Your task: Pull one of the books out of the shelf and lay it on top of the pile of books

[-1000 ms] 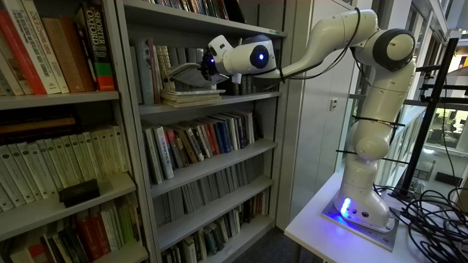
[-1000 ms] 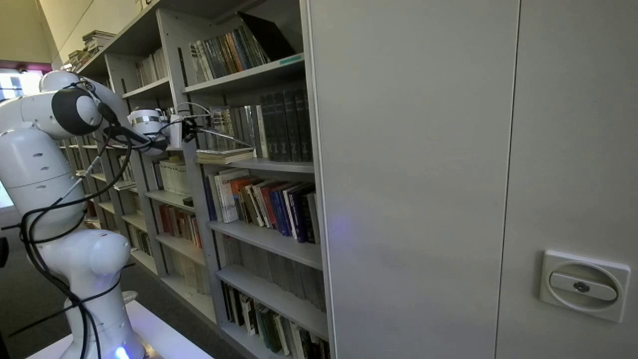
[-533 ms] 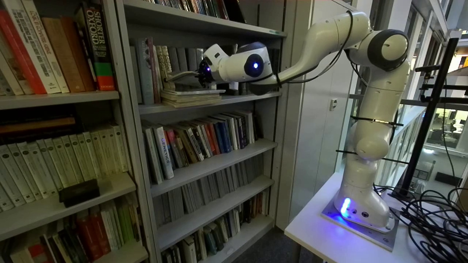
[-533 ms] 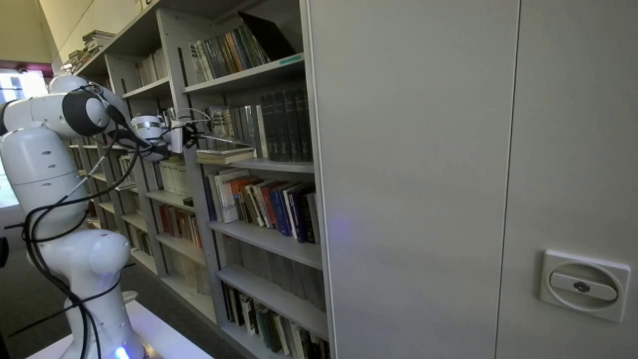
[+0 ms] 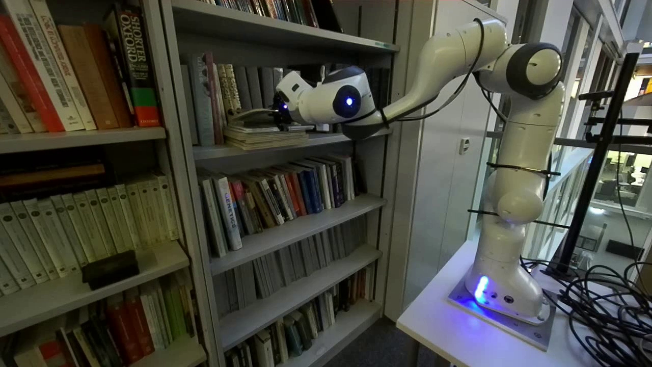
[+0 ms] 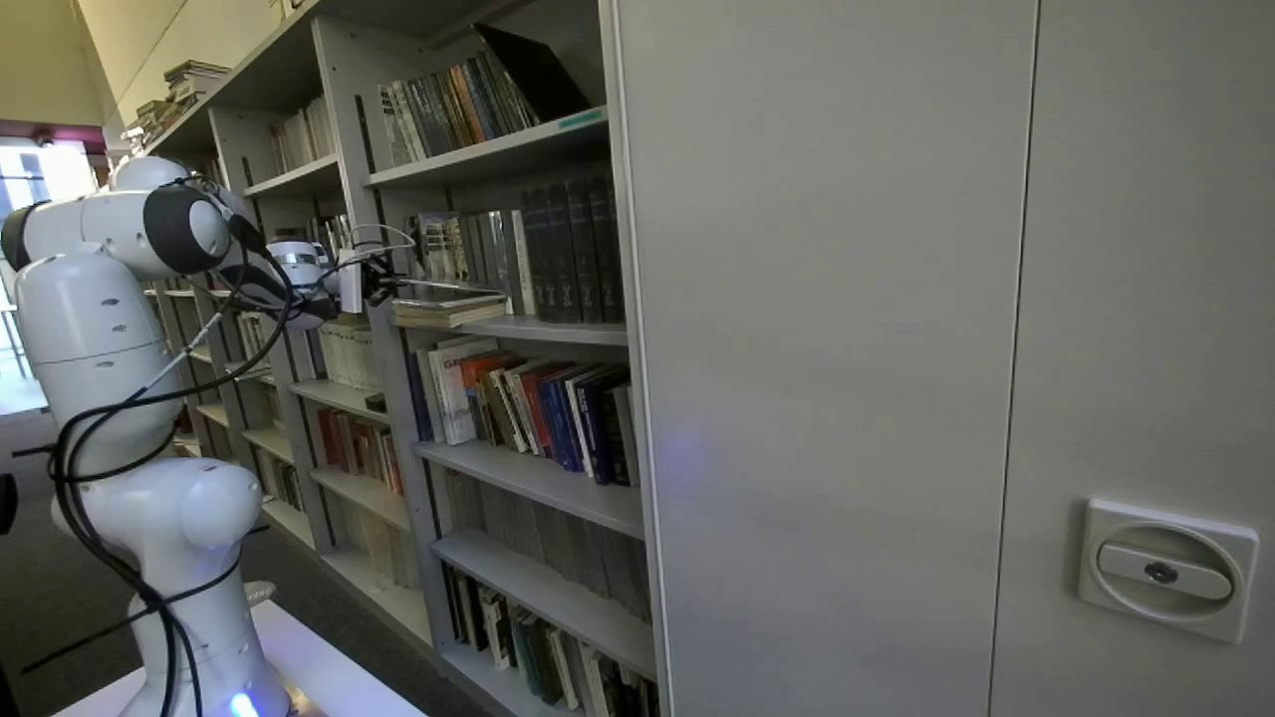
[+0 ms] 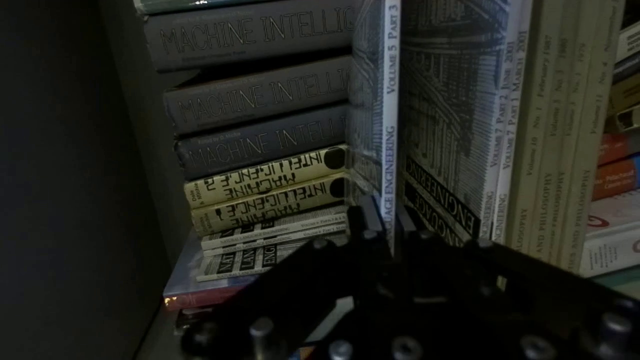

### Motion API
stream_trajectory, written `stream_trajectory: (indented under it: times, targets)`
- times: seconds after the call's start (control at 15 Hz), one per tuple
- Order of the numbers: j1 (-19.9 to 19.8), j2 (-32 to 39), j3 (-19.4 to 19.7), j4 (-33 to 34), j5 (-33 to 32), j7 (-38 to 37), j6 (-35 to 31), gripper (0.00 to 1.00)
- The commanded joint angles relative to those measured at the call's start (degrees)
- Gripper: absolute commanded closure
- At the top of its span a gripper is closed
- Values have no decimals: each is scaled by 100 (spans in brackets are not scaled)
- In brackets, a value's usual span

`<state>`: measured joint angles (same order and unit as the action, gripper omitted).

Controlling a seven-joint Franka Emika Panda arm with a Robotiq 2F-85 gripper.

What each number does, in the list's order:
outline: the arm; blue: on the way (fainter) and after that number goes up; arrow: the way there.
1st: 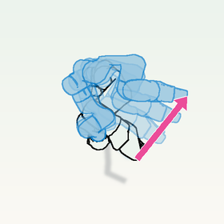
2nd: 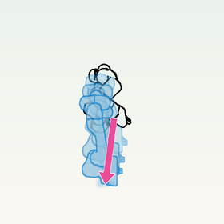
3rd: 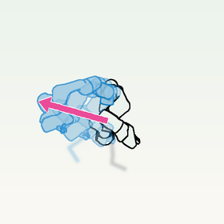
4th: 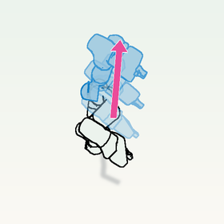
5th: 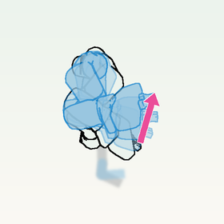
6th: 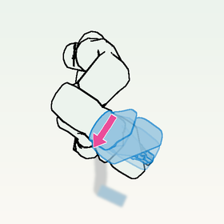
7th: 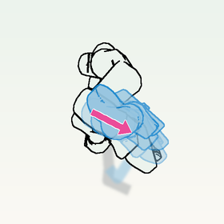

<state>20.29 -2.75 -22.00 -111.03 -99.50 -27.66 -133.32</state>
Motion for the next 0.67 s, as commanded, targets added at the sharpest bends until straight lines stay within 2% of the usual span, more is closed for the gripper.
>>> stream_trajectory:
  times: [0.0, 0.07, 0.13, 0.6]
  targets:
    - [102, 204, -59, 256, -99, 200, 206, 98]
    - [110, 227, -76, 269, -109, 184, 219, 68]
    - [116, 248, -94, 286, -103, 169, 221, 67]
    - [205, 314, -112, 407, -35, 147, 211, 13]
